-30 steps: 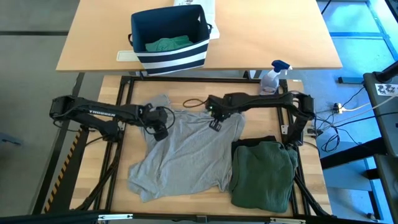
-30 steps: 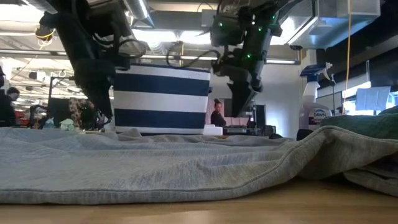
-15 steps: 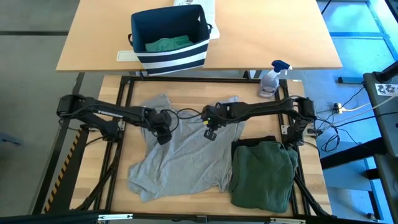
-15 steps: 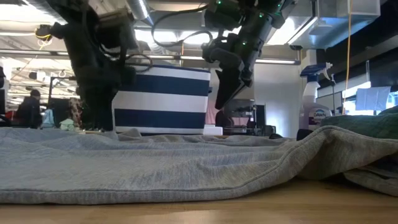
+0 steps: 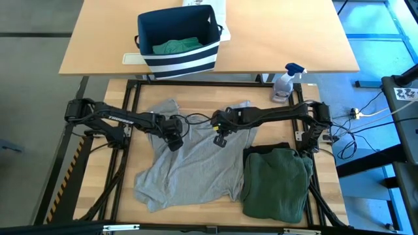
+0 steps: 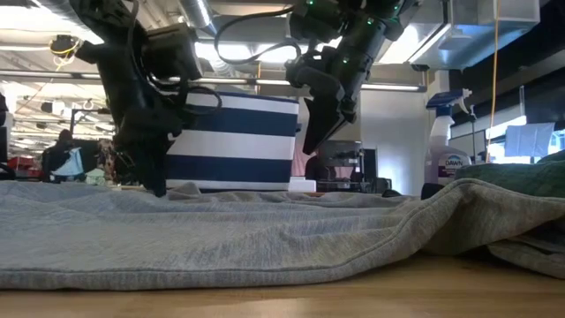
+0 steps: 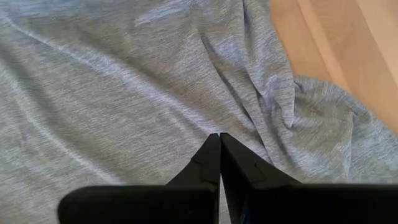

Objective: Fold Laundry from Bin
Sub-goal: Fold the gray shirt

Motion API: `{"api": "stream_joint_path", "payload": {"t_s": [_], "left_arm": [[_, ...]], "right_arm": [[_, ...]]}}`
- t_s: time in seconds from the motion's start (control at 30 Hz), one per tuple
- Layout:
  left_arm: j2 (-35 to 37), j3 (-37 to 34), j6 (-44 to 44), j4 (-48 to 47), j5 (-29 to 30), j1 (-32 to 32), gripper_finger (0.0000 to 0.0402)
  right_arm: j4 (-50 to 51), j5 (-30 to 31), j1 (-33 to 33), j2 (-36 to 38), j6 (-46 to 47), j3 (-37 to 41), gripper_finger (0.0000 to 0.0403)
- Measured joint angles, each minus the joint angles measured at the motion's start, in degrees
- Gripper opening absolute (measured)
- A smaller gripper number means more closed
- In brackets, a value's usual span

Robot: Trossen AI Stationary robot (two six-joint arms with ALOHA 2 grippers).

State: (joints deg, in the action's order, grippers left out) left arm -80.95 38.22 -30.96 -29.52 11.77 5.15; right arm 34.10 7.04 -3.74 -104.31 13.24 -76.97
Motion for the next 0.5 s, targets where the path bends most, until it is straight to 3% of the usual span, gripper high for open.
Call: {"api": "stream_joint_path", "payload": {"t_s": [0.2,0.5], "left_arm": [[0.00,0.00,1.00,-0.84,-2.32,-1.60,0.0026],[3.26,0.48,-2.35,-8.42,-2.23,-4.24,0.0001]], "right_arm": [[0.30,2.94,-0.03,0.00,-0.29,0.00,0.0007],[2.56,2.94,-0.03,-0.02,-0.29,0.00,0.0007]]}}
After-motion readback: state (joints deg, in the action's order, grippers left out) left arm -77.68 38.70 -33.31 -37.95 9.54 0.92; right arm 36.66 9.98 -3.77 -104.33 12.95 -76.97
